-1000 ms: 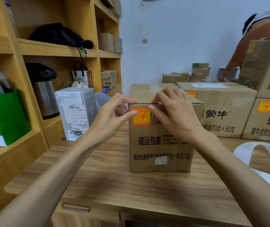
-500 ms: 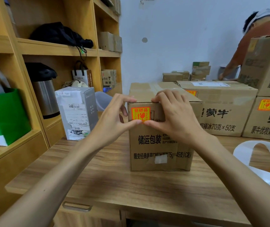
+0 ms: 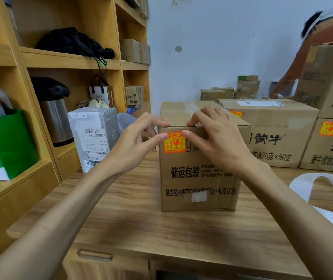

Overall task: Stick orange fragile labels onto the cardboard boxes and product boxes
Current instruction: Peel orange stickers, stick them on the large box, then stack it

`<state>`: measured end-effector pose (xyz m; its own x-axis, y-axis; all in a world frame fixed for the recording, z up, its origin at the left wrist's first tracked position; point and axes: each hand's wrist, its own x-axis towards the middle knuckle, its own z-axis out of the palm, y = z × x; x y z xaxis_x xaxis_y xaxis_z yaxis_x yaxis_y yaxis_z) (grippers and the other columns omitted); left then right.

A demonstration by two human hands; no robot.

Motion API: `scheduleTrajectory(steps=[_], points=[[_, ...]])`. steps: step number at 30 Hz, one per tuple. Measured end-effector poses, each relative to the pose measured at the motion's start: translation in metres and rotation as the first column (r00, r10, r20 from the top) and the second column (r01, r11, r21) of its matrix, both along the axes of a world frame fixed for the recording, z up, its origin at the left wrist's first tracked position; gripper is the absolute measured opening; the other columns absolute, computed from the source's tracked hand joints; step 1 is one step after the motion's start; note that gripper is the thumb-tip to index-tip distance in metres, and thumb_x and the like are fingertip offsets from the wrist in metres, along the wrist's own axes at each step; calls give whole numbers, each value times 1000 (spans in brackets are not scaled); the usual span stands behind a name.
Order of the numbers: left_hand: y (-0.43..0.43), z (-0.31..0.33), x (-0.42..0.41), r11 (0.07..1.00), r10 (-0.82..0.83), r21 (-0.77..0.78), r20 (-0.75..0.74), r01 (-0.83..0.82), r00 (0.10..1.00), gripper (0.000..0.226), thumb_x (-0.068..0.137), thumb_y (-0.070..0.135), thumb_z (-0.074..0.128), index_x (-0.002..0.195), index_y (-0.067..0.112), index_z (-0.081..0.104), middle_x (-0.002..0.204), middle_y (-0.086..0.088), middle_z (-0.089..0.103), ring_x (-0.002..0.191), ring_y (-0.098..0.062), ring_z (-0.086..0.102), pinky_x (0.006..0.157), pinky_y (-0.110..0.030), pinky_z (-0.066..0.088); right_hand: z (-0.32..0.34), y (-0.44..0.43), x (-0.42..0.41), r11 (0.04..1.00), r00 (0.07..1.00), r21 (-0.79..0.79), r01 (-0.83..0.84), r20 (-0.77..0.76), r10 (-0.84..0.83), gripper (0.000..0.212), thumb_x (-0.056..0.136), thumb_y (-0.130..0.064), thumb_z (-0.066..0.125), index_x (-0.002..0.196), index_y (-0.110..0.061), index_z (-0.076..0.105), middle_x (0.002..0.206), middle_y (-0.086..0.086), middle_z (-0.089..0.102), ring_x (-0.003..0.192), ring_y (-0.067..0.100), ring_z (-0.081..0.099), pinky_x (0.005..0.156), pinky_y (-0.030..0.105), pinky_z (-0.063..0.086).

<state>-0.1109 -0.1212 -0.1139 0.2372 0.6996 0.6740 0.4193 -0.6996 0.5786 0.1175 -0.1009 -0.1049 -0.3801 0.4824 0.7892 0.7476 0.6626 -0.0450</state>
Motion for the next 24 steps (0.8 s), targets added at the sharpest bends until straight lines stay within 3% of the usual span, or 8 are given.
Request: scheduleTrajectory(steps=[6,10,13,16,19,24], points=[[-2,-1,1,1000,23,2,21,-23,1000,23,97,14,67,120,21,70,123,5,62,89,-30,63,63,-33,60,3,-2,0,1000,1000,-23,-20,6,20,21,98,-41,56,102,-20,62,108,-3,59,105,19,51,93,42,39],[-6,-6,6,984,170,51,38,-172,985,30,96,27,69,126,33,68,131,20,58,85,-15,61,78,-37,57,3,-11,19,999,1000,-51,-13,-17,12,36,98,-49,54,125,-26,61,137,-4,55,127,15,46,108,42,35],[-10,-15,13,962,264,28,135,-270,955,46,91,36,73,135,37,60,130,25,53,95,-9,62,88,-31,55,2,-23,48,998,983,-27,54,-173,-58,49,96,-51,55,137,-25,55,149,-1,47,137,16,39,112,37,28],[-14,-22,19,968,250,-44,176,-246,952,53,92,36,72,142,40,54,132,19,58,114,-6,61,94,-37,56,-2,-28,77,977,939,-204,57,-322,-122,47,97,-52,54,141,-37,49,156,-6,39,143,11,33,115,40,28],[-16,-24,24,973,227,-73,151,-218,962,52,95,34,69,144,40,51,136,22,58,119,0,59,95,-38,57,-11,-31,84,921,941,-384,-65,-332,-72,48,96,-56,51,142,-41,48,150,-17,44,136,5,42,114,46,38],[-19,-22,3,968,246,-73,142,-238,959,40,98,30,65,136,41,58,128,17,64,118,0,59,96,-38,55,-15,-44,64,922,950,-378,-88,-309,-36,49,95,-55,52,141,-37,50,144,-13,46,125,4,49,108,43,44]])
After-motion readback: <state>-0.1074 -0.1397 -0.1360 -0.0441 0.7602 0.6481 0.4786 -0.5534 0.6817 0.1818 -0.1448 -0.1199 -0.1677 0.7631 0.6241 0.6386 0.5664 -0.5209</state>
